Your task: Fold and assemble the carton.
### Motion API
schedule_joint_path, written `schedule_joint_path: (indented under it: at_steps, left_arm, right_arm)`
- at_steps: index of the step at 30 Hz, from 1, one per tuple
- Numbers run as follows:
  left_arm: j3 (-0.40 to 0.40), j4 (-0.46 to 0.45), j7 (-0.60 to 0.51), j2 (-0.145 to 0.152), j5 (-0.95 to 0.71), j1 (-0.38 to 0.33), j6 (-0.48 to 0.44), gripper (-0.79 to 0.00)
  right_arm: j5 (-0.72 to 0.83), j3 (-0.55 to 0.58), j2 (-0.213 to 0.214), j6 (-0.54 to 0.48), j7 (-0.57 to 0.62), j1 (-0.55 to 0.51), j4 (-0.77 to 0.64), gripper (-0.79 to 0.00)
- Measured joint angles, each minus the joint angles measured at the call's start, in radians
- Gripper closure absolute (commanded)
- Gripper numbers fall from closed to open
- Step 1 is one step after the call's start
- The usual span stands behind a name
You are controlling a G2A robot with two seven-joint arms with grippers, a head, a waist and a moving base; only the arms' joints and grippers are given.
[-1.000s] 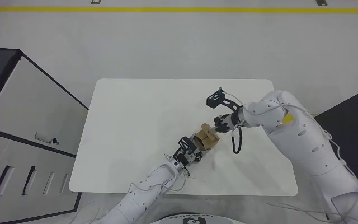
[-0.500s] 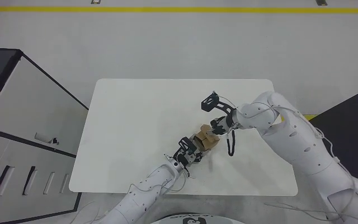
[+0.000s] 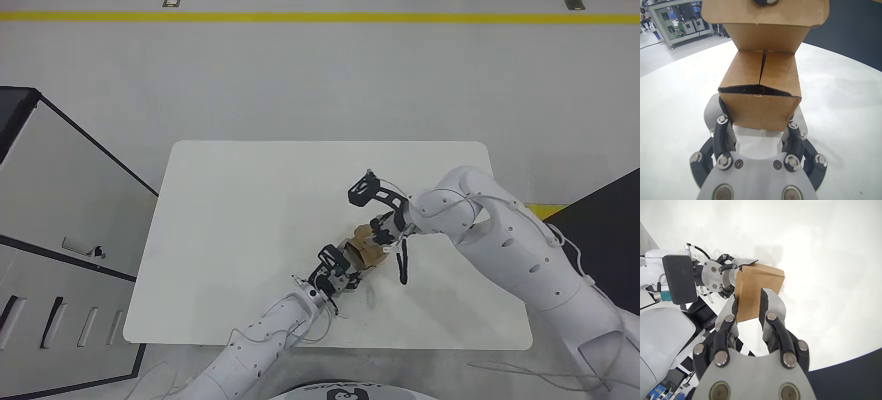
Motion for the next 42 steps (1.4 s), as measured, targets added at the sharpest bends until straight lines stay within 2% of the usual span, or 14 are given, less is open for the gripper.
schedule_joint_path:
  at_steps: [42]
  left_arm:
    - [-0.013,-0.019,0.009,0.010,0.014,0.017,-0.016,0.000]
  right_arm:
    - [-0.058,-0.106,-0.055,-0.017,-0.004,0.055,0.081,-0.203]
